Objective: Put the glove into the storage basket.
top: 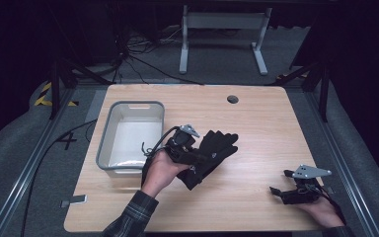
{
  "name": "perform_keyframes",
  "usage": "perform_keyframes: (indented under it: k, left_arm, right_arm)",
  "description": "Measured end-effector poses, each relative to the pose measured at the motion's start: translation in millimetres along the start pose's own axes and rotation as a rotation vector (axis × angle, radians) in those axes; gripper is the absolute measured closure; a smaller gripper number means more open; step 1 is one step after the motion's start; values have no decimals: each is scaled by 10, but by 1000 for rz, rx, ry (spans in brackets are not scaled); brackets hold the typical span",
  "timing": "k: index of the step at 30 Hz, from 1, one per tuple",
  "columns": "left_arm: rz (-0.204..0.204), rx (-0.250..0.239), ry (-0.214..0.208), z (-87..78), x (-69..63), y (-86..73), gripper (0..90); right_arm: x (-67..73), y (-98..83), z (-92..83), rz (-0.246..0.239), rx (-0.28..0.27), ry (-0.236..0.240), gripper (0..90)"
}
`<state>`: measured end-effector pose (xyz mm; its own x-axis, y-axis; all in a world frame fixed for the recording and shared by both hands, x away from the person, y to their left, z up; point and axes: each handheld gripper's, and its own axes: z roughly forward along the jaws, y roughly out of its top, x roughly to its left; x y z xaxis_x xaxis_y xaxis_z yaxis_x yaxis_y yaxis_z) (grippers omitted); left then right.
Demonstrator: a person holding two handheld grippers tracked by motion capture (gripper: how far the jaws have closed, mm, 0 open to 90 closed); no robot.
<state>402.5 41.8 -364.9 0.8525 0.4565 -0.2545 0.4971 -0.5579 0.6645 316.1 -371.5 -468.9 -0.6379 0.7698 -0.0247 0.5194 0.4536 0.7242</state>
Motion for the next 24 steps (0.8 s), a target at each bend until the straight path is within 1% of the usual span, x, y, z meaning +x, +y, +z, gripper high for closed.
perform_keyframes:
  k: [4,6,10,12,18,20,24]
  left_arm:
    - [-17,-15,16,-96,70,-4,696]
    - [-26,-24,29,-173,131,-10,696]
    - [-43,-35,56,-308,219,-26,696]
    - [-59,-45,67,-383,267,-43,696]
    - [-87,-57,100,-551,391,-102,696]
    - [-89,-58,104,-575,411,-112,696]
    - [-112,-69,126,-665,483,-152,696]
  right_arm:
    - [-6,5,12,7,16,-8,26]
    - [-5,7,18,10,21,-12,11]
    - [-6,8,19,12,23,-14,8]
    - [-6,8,19,12,23,-14,8]
    - [-6,8,20,12,23,-14,8]
    - [-6,8,20,13,23,-14,8]
    - [-7,8,20,14,23,-15,8]
